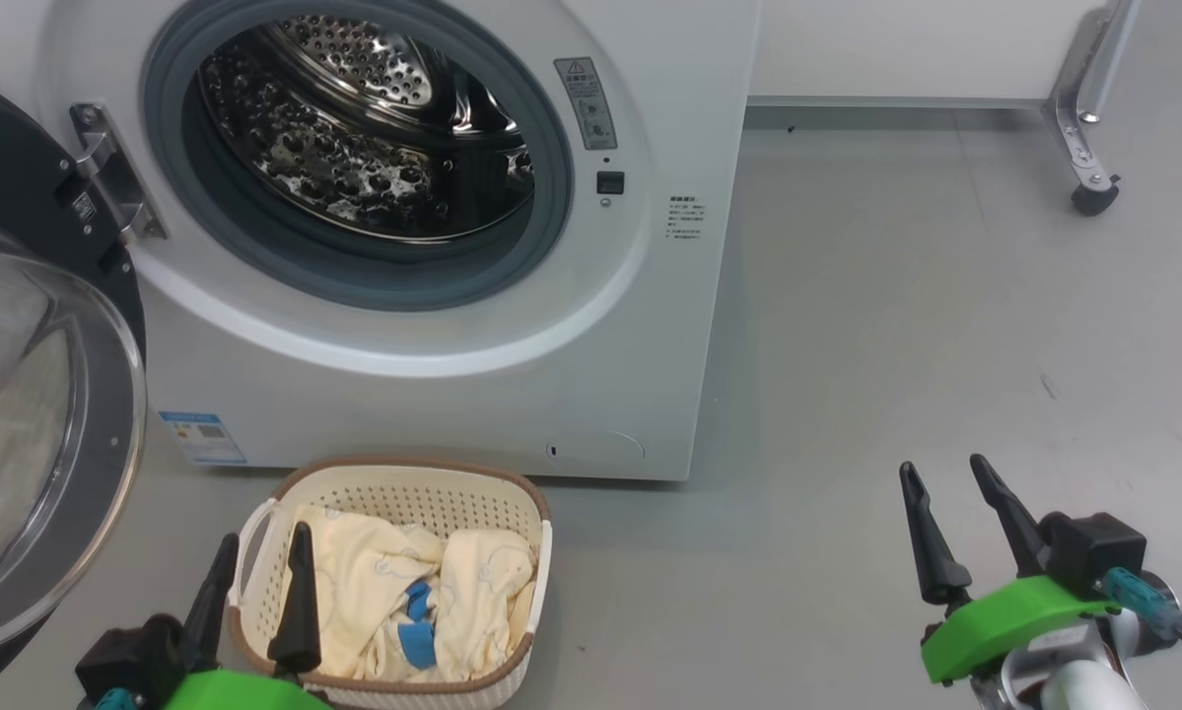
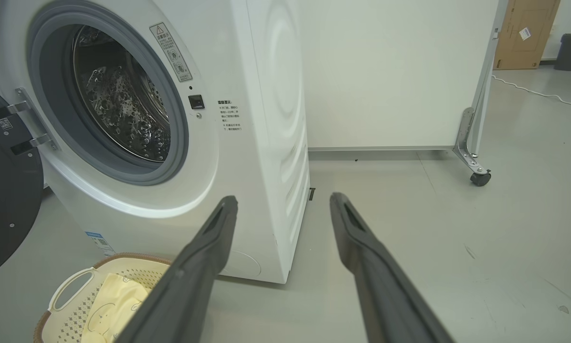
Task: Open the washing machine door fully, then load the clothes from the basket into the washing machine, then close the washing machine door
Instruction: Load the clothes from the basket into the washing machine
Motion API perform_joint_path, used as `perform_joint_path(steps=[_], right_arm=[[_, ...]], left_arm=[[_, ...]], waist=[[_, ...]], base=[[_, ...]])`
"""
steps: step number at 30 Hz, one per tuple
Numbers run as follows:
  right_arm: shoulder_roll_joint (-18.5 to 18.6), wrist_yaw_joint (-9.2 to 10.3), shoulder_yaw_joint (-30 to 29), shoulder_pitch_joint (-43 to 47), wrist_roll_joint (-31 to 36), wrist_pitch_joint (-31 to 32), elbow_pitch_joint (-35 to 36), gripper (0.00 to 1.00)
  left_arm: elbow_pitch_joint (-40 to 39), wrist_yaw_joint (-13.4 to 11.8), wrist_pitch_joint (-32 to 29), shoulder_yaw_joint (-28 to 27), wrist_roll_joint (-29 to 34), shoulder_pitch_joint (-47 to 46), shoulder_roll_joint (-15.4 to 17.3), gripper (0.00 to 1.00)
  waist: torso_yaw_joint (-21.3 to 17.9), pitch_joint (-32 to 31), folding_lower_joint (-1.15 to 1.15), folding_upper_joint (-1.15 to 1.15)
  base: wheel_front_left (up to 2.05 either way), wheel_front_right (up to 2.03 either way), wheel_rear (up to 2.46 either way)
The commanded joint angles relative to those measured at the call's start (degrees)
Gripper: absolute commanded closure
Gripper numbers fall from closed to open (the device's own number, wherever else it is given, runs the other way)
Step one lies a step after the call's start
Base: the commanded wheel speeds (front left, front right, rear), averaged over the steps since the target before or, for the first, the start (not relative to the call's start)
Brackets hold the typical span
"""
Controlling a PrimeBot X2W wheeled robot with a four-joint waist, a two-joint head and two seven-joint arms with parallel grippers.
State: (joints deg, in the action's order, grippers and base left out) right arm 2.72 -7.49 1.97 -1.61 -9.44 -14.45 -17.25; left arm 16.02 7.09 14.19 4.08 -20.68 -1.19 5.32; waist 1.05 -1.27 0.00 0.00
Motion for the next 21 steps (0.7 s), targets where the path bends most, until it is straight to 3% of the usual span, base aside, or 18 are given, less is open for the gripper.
perform_joint_path(steps=[1, 21], right_arm=[[0.16, 0.0, 1.07, -2.7, 0.46, -0.55, 1.58, 0.0], [0.16, 0.0, -0.08, -2.91, 1.0, -0.55, 1.41, 0.0]], left_arm=[[-1.51, 0.32, 0.81, -1.72, 0.48, -2.46, 0.47, 0.0], [-1.34, 0.39, 0.81, -1.05, 1.07, -2.87, 0.42, 0.0]], waist=[[-0.04, -0.08, 0.0, 0.0], [-0.18, 0.46, 0.0, 0.0]], base=[[0.0, 0.0, 0.0], [0.0, 0.0, 0.0]])
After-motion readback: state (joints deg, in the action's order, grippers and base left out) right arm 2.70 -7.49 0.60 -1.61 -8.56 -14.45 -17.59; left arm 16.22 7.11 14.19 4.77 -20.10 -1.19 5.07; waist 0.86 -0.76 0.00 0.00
